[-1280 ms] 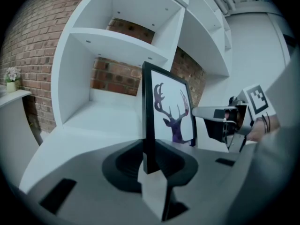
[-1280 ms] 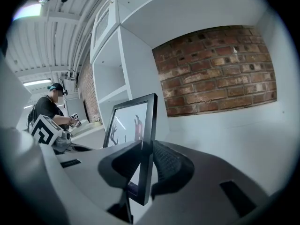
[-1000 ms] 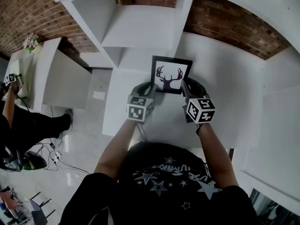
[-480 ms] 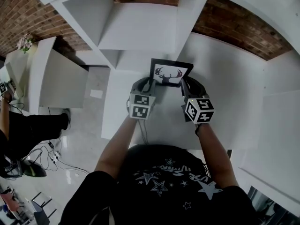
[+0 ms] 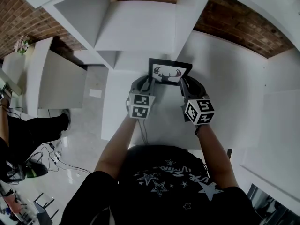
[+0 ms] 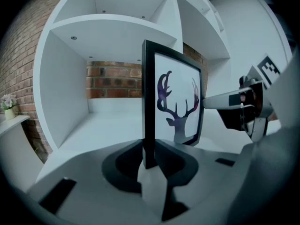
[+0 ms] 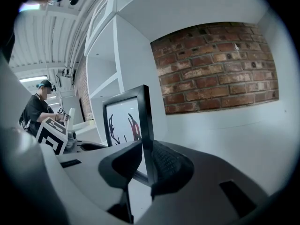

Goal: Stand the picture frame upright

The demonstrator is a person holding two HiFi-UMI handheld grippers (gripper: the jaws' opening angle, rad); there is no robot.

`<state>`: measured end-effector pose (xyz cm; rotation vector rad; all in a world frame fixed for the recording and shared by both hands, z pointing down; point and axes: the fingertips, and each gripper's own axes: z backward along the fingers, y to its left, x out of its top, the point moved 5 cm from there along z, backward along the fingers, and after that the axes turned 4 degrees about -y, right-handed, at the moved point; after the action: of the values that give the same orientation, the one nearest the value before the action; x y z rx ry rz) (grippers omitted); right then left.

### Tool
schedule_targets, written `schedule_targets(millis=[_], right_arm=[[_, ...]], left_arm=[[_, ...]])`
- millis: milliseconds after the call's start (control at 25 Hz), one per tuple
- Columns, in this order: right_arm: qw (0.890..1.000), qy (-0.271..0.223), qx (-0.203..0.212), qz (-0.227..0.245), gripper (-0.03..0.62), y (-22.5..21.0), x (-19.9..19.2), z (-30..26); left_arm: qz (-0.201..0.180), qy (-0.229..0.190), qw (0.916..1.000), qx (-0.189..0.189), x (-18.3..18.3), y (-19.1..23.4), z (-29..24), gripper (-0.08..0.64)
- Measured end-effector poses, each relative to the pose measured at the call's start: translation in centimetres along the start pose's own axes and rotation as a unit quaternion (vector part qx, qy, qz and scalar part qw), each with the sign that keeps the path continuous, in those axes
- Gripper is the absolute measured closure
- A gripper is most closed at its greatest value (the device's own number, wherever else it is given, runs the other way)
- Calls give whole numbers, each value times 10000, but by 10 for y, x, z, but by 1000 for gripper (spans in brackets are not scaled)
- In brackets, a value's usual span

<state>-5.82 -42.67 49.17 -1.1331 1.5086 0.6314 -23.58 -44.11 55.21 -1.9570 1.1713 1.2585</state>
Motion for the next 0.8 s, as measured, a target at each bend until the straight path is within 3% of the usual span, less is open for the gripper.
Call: schedule_targets(millis=[360,600,800], right_arm=[[9999,124,52,-80,515,-1,-4,-1],[9997,223,63,-109,481,1,-9,2],[9997,216,32,-106,474,1,-8,8]], left_arm=[[2,-61,9999,-136,1,-4,0,468],[42,26,9997,-218,-2,-6,1,394],[203,70,9997,-135,-3,-5,9,383]])
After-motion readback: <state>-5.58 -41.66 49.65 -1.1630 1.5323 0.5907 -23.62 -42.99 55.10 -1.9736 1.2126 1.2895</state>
